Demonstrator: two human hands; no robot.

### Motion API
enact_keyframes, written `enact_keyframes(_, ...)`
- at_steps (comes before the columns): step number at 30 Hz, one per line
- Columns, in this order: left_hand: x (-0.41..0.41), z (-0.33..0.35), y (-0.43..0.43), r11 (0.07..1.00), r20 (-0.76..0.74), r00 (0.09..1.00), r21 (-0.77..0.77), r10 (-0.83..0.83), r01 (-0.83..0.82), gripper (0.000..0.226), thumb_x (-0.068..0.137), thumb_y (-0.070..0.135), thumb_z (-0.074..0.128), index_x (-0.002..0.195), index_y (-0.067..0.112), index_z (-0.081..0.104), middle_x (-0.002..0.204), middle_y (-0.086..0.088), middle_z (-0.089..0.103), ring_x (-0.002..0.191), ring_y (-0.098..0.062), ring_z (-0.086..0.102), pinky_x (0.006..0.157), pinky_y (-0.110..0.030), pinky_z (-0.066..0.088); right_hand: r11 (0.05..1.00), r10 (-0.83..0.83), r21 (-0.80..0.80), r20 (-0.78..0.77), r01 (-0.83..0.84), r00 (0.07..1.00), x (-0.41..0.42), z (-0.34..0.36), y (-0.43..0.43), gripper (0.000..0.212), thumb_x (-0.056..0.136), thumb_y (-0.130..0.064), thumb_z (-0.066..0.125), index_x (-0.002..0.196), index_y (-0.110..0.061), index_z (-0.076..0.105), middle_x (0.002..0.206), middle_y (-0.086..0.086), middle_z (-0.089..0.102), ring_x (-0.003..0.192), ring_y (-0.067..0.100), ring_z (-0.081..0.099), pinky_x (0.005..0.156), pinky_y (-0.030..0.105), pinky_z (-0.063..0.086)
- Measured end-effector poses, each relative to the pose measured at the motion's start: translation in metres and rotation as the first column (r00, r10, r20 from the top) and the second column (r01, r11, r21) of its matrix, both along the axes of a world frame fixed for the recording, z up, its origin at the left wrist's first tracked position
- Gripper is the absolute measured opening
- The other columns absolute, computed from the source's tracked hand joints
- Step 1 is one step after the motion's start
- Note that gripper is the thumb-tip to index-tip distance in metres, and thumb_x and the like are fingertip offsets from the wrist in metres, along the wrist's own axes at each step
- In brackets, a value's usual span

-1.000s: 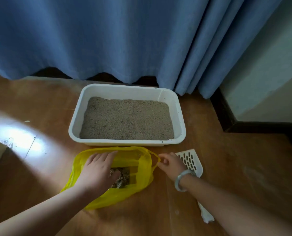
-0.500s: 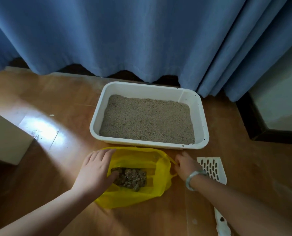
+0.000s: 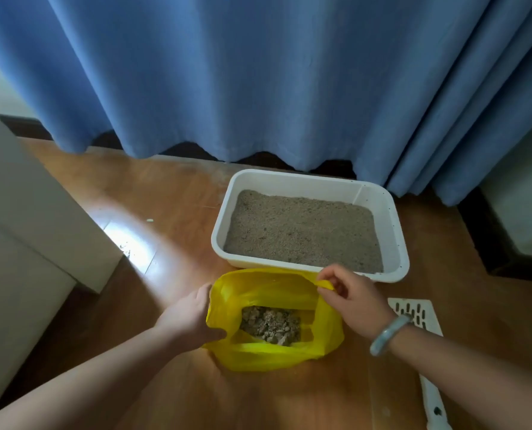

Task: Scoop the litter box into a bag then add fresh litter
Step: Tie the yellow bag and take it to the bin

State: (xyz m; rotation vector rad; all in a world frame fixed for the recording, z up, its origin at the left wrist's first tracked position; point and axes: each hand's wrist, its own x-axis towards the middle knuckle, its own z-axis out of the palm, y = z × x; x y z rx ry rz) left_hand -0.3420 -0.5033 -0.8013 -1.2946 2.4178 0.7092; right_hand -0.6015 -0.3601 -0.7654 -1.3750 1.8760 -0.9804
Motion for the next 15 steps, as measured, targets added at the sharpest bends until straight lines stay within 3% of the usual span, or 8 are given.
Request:
enact_keyframes(5,0.008,0.001,-0.004,0.998,0.136,0.989,0.001,0.058,-0.059,0.057,0.083,0.05,0.061,0.126,0.015,0.047,0.121,-0.002,0.061,0.109,-0.019,0.058,0.087,-0.031,0.049,0.985,0.16,-0.035,-0.15,-0.167,0.976,0.028,0.006,-0.024,0.005,0.077,-0.023,0.063,0.081,-0.026,0.062,0.072,-0.009,0.056,0.07,0.004,0.051,0.062,0.012,0.037)
enact_keyframes(8,0.008,0.004,-0.006,1.0,0.164,0.986,-0.009,0.017,-0.016,0.035,0.086,0.038,0.056,0.102,0.008,0.065,0.1,-0.008,0.067,0.1,-0.025,0.062,0.077,-0.031,0.05,0.969,0.238,-0.008,-0.24,-0.247,0.941,0.038,0.005,-0.036,0.011,0.075,-0.03,0.061,0.082,-0.023,0.066,0.079,-0.008,0.057,0.075,0.004,0.051,0.069,0.017,0.04)
enact_keyframes(12,0.005,0.007,-0.011,0.99,0.008,0.993,0.084,0.115,-0.115,0.021,0.087,0.024,0.053,0.086,0.006,0.064,0.089,-0.01,0.066,0.089,-0.024,0.061,0.075,-0.029,0.048,0.955,0.275,-0.023,-0.305,-0.295,0.912,0.051,0.005,-0.047,0.015,0.076,-0.035,0.061,0.083,-0.023,0.066,0.078,-0.019,0.048,0.082,0.006,0.048,0.075,0.024,0.04)
enact_keyframes(15,0.004,0.01,-0.016,0.878,-0.238,0.895,0.399,0.376,-0.263,0.008,0.086,0.023,0.06,0.078,0.019,0.061,0.078,0.001,0.056,0.083,-0.015,0.049,0.071,-0.023,0.038,0.958,0.267,-0.026,-0.297,-0.287,0.917,0.056,0.006,-0.049,0.018,0.077,-0.039,0.06,0.083,-0.024,0.066,0.083,-0.019,0.048,0.089,0.008,0.048,0.081,0.023,0.038)
